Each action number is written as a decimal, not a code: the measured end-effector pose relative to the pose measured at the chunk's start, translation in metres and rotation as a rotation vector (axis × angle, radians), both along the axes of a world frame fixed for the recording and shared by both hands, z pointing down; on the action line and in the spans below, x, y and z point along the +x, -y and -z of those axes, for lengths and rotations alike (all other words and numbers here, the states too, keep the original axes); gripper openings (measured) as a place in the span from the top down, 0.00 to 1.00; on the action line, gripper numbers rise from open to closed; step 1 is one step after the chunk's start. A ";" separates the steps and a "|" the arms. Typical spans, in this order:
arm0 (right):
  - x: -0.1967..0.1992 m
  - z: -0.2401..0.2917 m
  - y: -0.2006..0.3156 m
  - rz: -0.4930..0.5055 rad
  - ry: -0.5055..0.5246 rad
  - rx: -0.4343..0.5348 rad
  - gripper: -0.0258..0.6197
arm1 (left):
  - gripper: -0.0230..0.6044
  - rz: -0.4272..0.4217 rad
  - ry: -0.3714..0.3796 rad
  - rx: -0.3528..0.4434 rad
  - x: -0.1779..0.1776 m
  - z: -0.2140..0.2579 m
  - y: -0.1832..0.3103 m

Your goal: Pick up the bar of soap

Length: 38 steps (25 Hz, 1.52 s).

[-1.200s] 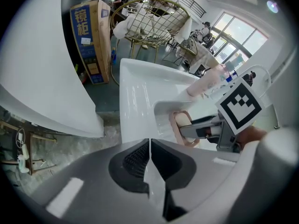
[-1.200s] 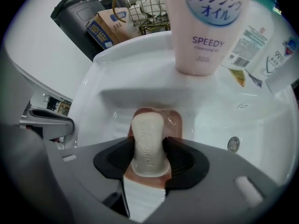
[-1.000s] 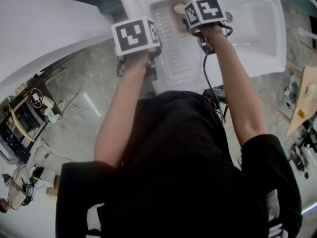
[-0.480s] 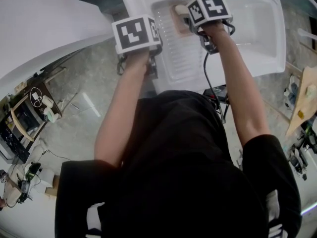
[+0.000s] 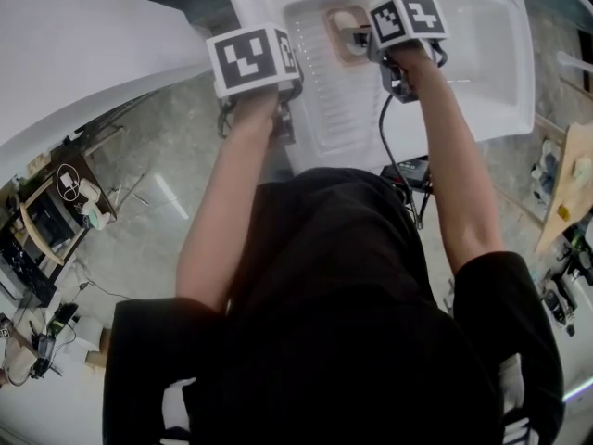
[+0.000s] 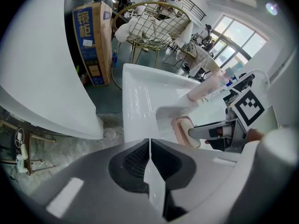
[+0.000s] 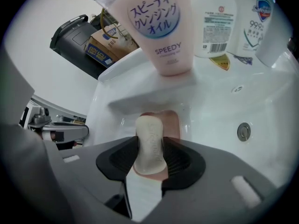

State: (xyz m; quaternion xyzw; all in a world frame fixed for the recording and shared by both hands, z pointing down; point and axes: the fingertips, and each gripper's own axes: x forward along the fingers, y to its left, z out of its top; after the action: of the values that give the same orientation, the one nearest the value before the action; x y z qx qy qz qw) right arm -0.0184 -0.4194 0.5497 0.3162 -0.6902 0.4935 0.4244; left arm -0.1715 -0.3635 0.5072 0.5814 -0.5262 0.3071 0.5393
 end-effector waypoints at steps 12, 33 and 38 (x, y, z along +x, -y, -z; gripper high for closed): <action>-0.010 0.009 -0.008 -0.222 0.298 -0.176 0.69 | 0.95 -0.003 -0.001 0.008 -0.001 0.004 0.002; -0.006 -0.010 0.016 0.071 -0.220 0.082 0.64 | 0.95 -0.003 -0.002 0.008 -0.002 0.004 0.000; -0.007 -0.010 0.016 0.121 -0.265 0.089 0.66 | 0.95 -0.011 -0.003 0.013 0.000 0.006 0.001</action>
State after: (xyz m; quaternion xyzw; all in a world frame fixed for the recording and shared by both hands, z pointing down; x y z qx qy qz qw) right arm -0.0250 -0.4359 0.5598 0.3551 -0.6671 0.3898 0.5262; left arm -0.1715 -0.3643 0.5010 0.5882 -0.5243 0.3056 0.5346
